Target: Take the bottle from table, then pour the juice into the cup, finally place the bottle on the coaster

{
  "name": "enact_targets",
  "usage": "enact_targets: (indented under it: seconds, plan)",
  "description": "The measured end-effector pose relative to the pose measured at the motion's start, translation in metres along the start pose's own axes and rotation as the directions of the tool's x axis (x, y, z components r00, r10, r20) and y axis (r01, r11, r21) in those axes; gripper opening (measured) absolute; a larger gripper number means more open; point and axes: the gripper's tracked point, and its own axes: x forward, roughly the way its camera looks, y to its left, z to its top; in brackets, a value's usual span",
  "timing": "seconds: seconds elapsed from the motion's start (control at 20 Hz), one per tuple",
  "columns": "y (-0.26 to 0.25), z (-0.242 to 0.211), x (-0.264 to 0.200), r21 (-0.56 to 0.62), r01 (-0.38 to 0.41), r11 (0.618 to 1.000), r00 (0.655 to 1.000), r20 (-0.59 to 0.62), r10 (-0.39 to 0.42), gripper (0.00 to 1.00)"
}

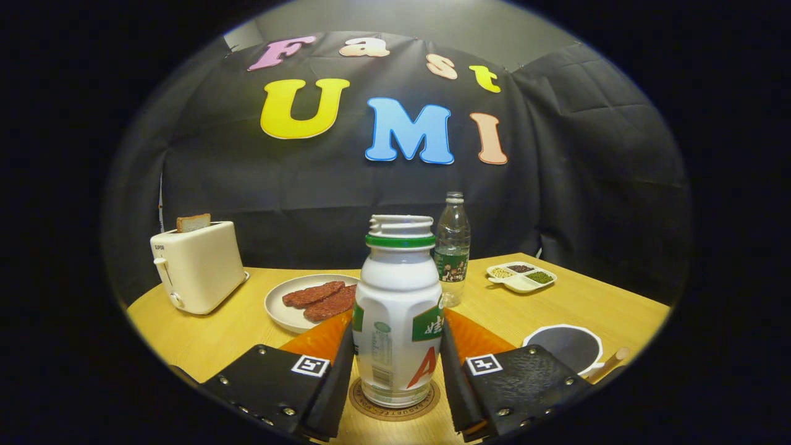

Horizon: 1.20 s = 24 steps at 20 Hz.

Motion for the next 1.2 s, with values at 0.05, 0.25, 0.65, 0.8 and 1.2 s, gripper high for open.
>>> enact_targets:
  seconds: [0.05, 0.25, 0.65, 0.8, 1.2]
  plan:
    - [0.001, 0.001, 0.000, -0.007, -0.003, 1.000, 1.000, 0.004, 0.003, 0.66]
    - [0.000, -0.008, 0.000, 0.019, -0.004, 1.000, 1.000, -0.006, 0.004, 0.80]
    - [0.001, 0.018, -0.017, -0.059, -0.039, 0.997, 0.997, 0.063, 0.043, 0.98]
    - [-0.002, 0.046, -0.040, -0.035, -0.069, 0.997, 0.990, 0.119, 0.073, 0.98]
    - [0.025, 0.144, -0.119, -0.052, -0.186, 0.981, 0.945, 0.264, 0.193, 0.98]
